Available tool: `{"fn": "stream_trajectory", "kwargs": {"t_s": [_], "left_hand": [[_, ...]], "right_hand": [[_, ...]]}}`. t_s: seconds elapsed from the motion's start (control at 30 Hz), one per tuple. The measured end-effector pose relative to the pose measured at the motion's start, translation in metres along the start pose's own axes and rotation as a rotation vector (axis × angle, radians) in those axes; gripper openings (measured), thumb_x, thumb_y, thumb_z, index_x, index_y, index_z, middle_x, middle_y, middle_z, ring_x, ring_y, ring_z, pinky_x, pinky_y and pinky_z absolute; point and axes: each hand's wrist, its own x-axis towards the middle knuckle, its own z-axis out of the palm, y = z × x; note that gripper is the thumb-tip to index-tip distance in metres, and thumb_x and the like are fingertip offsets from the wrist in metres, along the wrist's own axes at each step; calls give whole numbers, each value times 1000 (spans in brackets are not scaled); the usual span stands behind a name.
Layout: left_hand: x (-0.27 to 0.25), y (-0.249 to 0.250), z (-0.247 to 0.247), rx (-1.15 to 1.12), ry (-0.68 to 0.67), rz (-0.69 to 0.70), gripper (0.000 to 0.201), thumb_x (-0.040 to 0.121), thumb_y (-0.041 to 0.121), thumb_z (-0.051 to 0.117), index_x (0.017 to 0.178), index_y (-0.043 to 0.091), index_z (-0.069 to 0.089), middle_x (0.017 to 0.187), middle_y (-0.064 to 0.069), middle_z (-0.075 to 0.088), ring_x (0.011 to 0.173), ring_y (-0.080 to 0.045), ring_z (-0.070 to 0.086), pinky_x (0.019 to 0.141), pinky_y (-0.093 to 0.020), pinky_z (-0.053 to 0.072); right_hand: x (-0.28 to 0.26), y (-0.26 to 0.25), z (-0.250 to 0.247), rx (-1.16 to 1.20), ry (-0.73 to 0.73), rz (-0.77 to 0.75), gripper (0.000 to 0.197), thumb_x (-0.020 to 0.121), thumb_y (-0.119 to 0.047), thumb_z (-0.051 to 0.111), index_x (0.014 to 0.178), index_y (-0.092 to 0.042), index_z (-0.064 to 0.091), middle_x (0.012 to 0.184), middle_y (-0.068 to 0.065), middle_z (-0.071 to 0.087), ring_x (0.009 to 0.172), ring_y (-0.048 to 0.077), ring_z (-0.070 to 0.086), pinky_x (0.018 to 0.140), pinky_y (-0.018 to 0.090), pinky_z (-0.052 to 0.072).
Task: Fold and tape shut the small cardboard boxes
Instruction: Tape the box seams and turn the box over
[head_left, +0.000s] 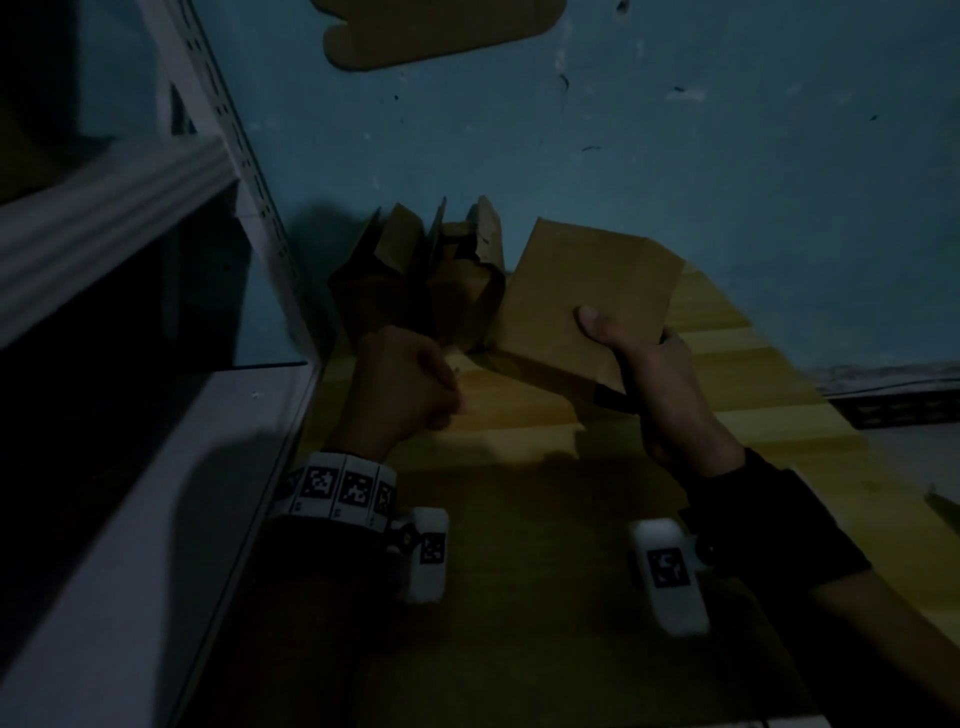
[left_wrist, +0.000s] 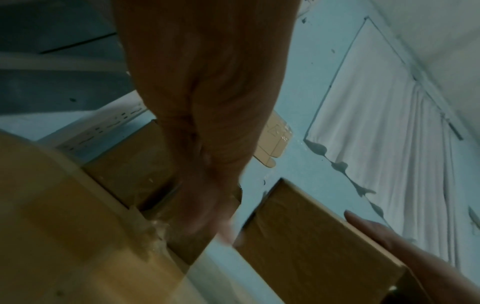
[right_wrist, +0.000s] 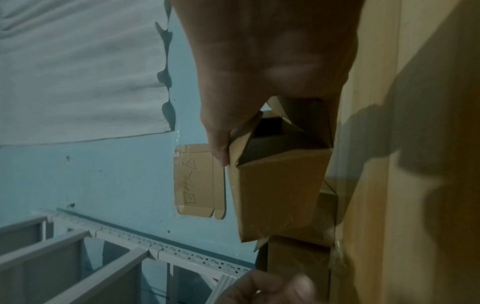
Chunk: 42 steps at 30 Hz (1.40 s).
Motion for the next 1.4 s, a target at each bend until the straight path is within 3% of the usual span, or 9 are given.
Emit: {"fn": "stream_trajectory", "kwargs": {"t_s": [0.13,0.3,0.53,0.73,0.87,0.97,1.1,1.23,1.4], "left_hand": [[6,-3,4,-40,80,5,43,80,41,80,65,3,65,58,-8,67,55,-17,68,57,-39,60],[14,-14,5,-29,45,84,17,85,-2,71,100,5,74,101,-13,73,97,-25,69,89,-41,56],[8,-9,-1,-44,204,30,29,65,23,93,80,9,73,72,-2,71,59,-12,68,54,-30,57],[12,-8,2,-157,102,176,26,82,-9,71,98,11,72,94,-2,72,81,4,66,71,-14,54],[14,-4,6,-211,71,180,43,82,-17,63,108,17,67,108,-3,69,99,-12,67,76,-17,55],[11,-3,6,-179,129,167,30,83,-4,73,112,4,68,103,-9,70,78,0,66,62,-11,52],[12,-7,4,-102,239,127,18,77,22,83,89,11,74,74,1,71,57,-1,66,59,-27,58],[16,-14,3,-111,176,170,16,87,4,70,99,14,73,95,-4,74,88,-13,71,83,-42,59],[11,-8,5,-152,159,184,35,73,-6,80,104,6,70,91,-7,71,76,-3,67,63,-14,54]], "right_hand": [[-2,-3,-1,51,-88,-5,55,85,-46,75,132,-20,63,113,-5,76,98,13,74,64,22,56],[-3,-6,0,129,-174,-12,59,88,-38,73,137,-8,59,108,1,74,87,13,73,58,20,54],[-4,-4,-1,204,-272,-45,56,86,-25,61,137,-1,56,103,-2,75,90,12,73,62,20,55],[0,-5,-6,264,-259,-33,51,83,-20,63,132,-7,60,115,7,73,104,25,71,77,34,59],[-1,-5,-5,274,-259,-35,52,78,-18,64,128,-4,61,107,6,75,97,24,73,73,32,59],[-2,-5,-4,257,-262,-38,61,78,-19,65,136,-1,56,108,5,75,96,23,73,70,32,59],[-3,-5,-4,266,-271,-47,59,79,-19,63,135,-5,56,111,6,74,100,24,72,74,34,59],[-3,-7,-5,273,-261,-53,59,79,-18,62,135,-4,56,109,5,74,97,23,73,71,32,59],[0,-5,-6,272,-240,-45,54,79,-18,64,131,-6,60,110,5,74,101,25,72,76,36,59]]}}
